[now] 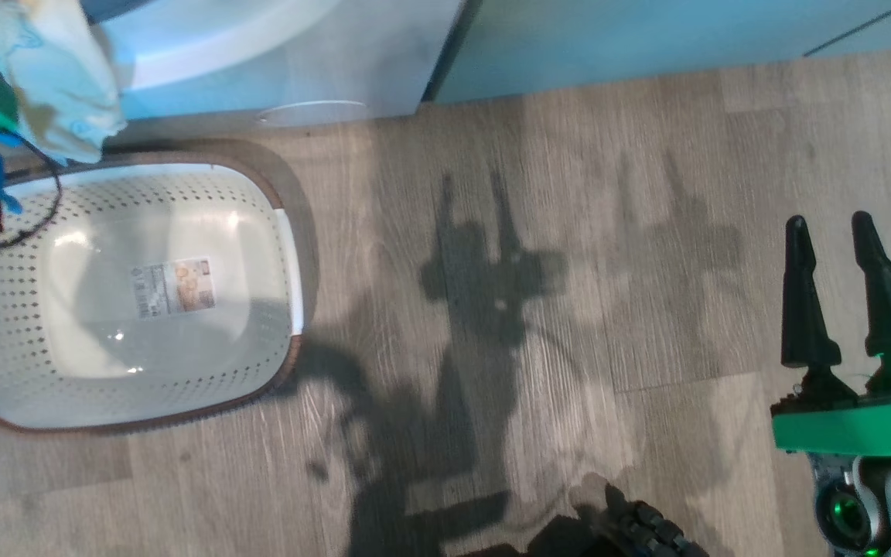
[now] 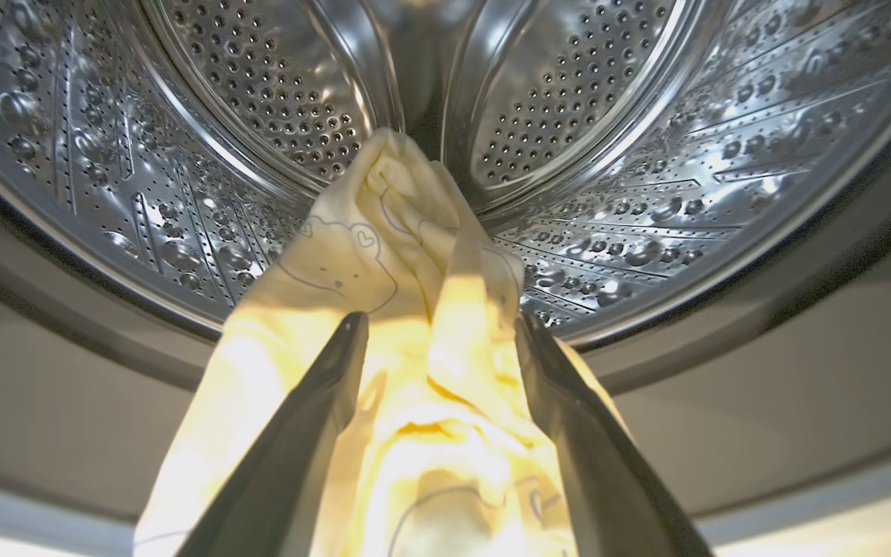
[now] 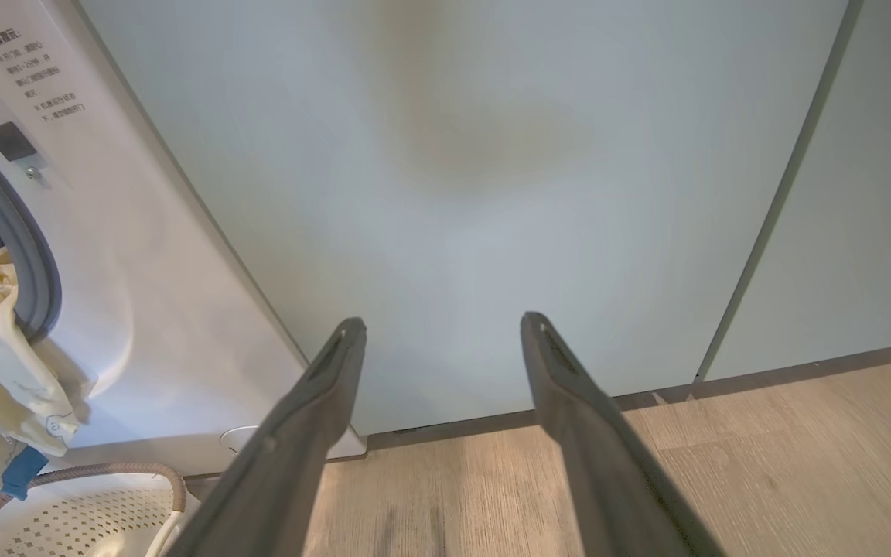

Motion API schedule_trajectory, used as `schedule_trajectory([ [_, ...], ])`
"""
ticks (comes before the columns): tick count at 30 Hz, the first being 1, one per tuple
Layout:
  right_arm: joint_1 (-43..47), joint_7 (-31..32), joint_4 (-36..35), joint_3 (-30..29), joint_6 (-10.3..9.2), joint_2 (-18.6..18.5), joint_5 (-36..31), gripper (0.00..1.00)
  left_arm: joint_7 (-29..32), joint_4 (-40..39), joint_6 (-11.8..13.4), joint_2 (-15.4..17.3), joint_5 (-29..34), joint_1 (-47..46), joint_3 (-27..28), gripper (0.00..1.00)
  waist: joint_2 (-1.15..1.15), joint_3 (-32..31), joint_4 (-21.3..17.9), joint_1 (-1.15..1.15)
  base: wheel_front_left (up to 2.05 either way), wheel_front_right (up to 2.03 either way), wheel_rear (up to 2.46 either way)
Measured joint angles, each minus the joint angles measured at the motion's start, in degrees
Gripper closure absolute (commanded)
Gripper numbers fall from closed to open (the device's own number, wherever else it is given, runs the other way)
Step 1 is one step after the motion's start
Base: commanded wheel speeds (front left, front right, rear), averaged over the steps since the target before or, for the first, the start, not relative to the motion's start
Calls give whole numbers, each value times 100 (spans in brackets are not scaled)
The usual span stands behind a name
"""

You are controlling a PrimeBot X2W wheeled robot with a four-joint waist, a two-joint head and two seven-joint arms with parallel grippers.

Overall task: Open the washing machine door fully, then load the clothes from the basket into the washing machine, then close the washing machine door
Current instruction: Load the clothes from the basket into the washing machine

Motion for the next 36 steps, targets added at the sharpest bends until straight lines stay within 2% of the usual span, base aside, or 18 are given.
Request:
schedule_trajectory([
  [11,183,0,9,-111,0,0,-130,0,-127,-1005,415,-237,2,978,-30,0,0,-297,279,0,0,0,0],
  [22,181,1,127,-170,0,0,-333,0,-179,-2031,838,-283,1,2238,-18,0,0,-588,538,0,0,0,0],
  [29,182,0,246,-176,0,0,-508,0,-277,-2337,1036,-460,2,2859,-21,0,0,-855,719,0,0,0,0],
  [36,218,0,463,-137,0,-1,-721,0,-331,-2427,1102,-721,2,3454,-13,0,0,-1225,952,0,0,0,0],
])
